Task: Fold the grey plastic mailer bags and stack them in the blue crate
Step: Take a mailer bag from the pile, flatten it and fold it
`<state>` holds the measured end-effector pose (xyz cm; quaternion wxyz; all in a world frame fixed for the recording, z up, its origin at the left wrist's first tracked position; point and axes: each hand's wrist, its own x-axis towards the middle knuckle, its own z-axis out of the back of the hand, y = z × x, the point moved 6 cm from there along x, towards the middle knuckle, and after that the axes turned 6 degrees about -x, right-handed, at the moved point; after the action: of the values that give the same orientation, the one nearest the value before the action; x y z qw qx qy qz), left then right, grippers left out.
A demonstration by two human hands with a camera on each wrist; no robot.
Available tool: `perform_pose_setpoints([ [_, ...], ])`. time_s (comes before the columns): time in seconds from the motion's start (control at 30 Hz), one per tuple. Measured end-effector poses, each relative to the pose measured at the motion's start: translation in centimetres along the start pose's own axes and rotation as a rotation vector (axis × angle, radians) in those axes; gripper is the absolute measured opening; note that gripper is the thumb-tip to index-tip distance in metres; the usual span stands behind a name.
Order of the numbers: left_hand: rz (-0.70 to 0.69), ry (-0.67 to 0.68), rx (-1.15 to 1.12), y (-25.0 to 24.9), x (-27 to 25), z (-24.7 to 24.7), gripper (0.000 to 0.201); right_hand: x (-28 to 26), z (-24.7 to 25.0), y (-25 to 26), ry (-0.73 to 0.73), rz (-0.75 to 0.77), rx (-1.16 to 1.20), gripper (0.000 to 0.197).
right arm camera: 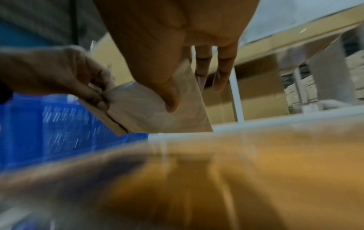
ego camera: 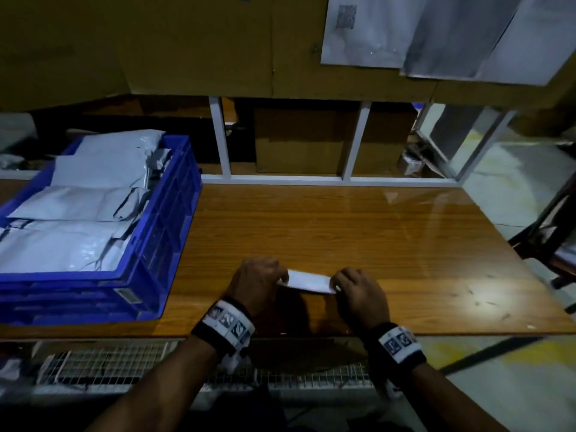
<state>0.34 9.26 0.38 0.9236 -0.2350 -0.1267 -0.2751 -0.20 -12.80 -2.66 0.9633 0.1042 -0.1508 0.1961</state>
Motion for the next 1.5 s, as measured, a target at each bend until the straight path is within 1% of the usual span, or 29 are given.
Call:
perform_pose_setpoints([
  [0.03,0.0,0.03,-0.041,0.2,-1.2,-1.4,0.016,-1.2,-1.1,0.2,0.031,-0.009,-0.022,0.017],
  [0.07,0.022,0.072,-0.065,0.6,-2.4,-2.8,0.014,-2.4,-2.3,0.3,0.079,-0.028,-0.039,0.024],
  [0.17,0.135,0.199,-0.114,2.0,-6.3,-7.2,0.024,-5.8,-4.7,0.5,0.235,-0.059,-0.027,0.037],
  [0.23,0.174,0.202,-0.13,2.0,-7.9,-8.4,0.015,-6.7,-5.3,0.4,0.295,-0.081,-0.009,0.042],
  [0.27,0.181,0.189,-0.124,1.8,-8.1,-8.5,0.012,-6.7,-5.2,0.2,0.311,-0.097,-0.006,0.04],
  [0.33,0.172,0.16,-0.123,1.3,-7.9,-8.4,0.021,-6.4,-4.6,0.0,0.297,-0.12,-0.025,0.028],
  [0.37,0.158,0.123,-0.128,1.1,-7.6,-8.2,0.023,-6.1,-4.1,-0.1,0.273,-0.117,-0.035,0.026],
  [0.47,0.15,0.008,-0.126,1.1,-6.2,-7.9,0.03,-4.5,-3.4,0.6,0.186,-0.091,-0.021,0.034],
  [0.5,0.164,-0.006,-0.109,1.2,-5.4,-7.9,0.035,-3.7,-3.6,1.1,0.157,-0.089,-0.006,0.037],
  [0.53,0.176,0.017,-0.077,1.3,-4.6,-8.3,0.042,-3.0,-4.3,1.6,0.143,-0.089,0.004,0.041],
  [0.57,0.19,0.078,-0.031,1.2,-3.8,-8.9,0.051,-2.3,-5.3,2.2,0.155,-0.088,0.011,0.046],
  [0.63,0.224,0.318,0.111,1.2,-3.1,-10.9,0.072,-1.7,-8.0,3.4,0.241,-0.074,0.015,0.056],
  [0.67,0.235,0.425,0.176,1.3,-3.4,-11.9,0.077,-1.9,-9.3,3.7,0.29,-0.063,0.006,0.061],
  [0.7,0.239,0.49,0.211,1.5,-3.8,-12.8,0.079,-2.2,-10.3,3.8,0.321,-0.049,-0.015,0.064],
  [0.73,0.243,0.509,0.219,1.7,-4.2,-13.4,0.079,-2.5,-10.9,3.7,0.339,-0.039,-0.045,0.065],
  [0.83,0.243,0.458,0.215,2.2,-4.8,-14.0,0.078,-2.8,-11.1,3.5,0.355,-0.035,-0.106,0.067],
  [0.97,0.23,0.427,0.218,2.1,-5.0,-14.2,0.077,-2.9,-11.2,3.6,0.369,-0.04,-0.134,0.066],
  [1.07,0.233,0.424,0.19,1.8,-4.7,-13.8,0.075,-2.8,-11.1,3.6,0.378,-0.04,-0.145,0.067],
  [1.17,0.262,0.467,0.195,1.8,-4.6,-13.5,0.076,-2.9,-11.5,3.6,0.422,-0.055,-0.132,0.07],
  [1.27,0.279,0.488,0.199,1.8,-4.5,-13.5,0.073,-2.8,-11.6,3.6,0.413,-0.066,-0.139,0.07],
  [1.43,0.249,0.434,0.185,2.0,-4.8,-13.7,0.069,-2.8,-11.5,3.7,0.431,-0.032,-0.165,0.069],
  [1.5,0.273,0.431,0.206,1.9,-4.8,-13.8,0.069,-2.9,-11.4,3.6,0.41,-0.032,-0.171,0.069],
])
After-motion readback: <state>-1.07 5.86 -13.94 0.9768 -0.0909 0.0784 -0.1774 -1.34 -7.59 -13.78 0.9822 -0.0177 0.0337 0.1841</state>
